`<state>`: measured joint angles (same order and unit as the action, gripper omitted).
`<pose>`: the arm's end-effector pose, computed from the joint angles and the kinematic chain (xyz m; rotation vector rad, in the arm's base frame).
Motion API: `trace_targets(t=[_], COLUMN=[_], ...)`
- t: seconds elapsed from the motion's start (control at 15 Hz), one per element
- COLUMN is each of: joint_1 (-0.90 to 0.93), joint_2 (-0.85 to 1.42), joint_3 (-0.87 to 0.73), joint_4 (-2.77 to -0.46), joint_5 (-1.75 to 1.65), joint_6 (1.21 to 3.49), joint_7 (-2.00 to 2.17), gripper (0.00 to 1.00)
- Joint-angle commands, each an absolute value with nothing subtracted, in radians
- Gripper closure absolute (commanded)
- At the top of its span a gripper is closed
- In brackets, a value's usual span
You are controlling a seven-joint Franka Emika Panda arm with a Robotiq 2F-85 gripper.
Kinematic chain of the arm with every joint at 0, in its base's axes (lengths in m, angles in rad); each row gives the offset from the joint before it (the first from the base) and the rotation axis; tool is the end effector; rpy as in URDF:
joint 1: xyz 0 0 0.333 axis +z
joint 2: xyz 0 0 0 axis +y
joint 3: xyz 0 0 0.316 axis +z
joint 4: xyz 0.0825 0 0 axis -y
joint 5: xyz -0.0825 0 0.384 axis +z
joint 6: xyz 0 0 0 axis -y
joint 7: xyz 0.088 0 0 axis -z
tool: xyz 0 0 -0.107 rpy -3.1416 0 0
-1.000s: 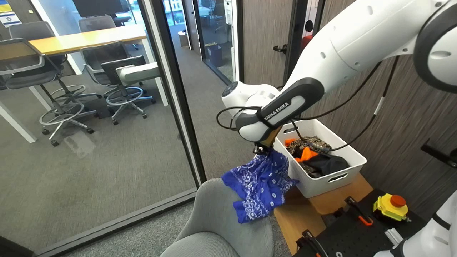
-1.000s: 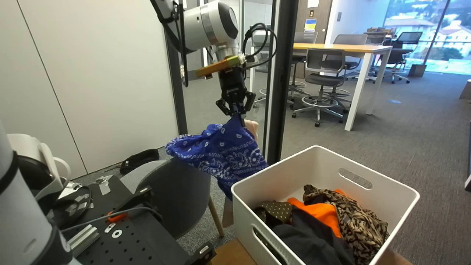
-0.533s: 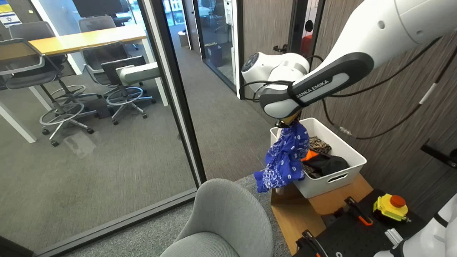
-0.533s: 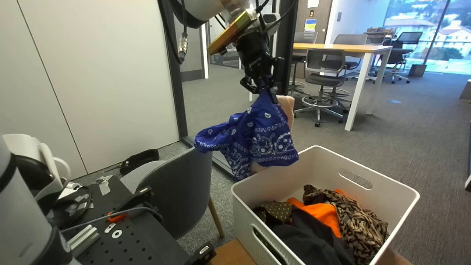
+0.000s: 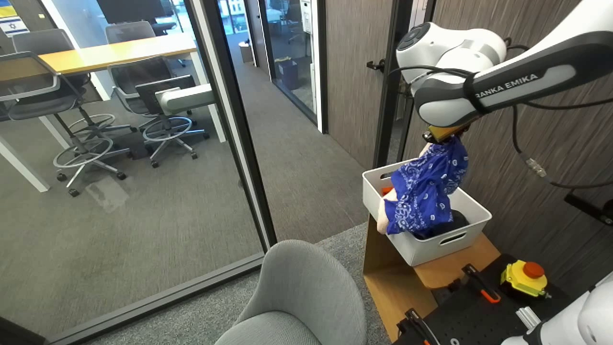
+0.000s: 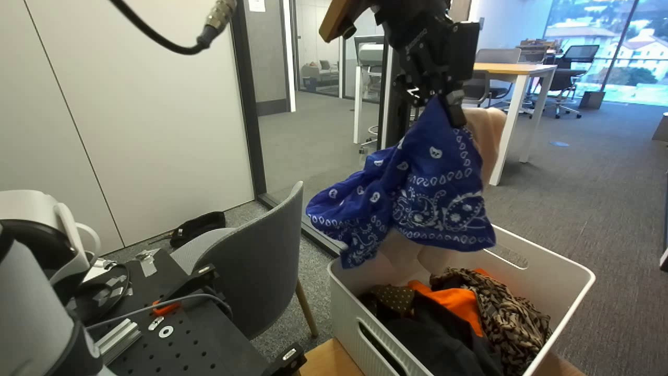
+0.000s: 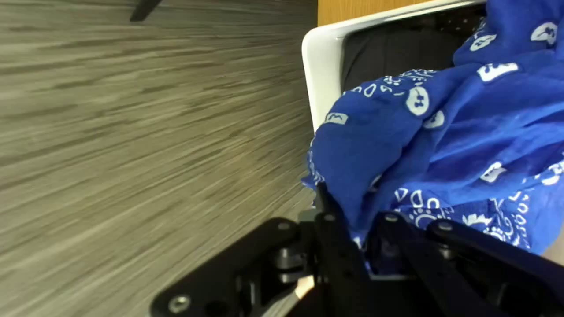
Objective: Remove the clothes from the chair and put them in the basket
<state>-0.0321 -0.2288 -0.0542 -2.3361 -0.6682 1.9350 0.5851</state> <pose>0.4515 -0.0822 0.4256 2.4886 -0.4637 -0.0170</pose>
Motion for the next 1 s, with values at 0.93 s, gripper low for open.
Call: trace_targets(t=[0.93], joint_1=[-0.216], joint_2=[-0.064], joint_3=[-0.109], joint_4=[-2.44], joint_5=[-0.711], joint_6=[2.291], joint_7=[1.124], gripper=[0.93])
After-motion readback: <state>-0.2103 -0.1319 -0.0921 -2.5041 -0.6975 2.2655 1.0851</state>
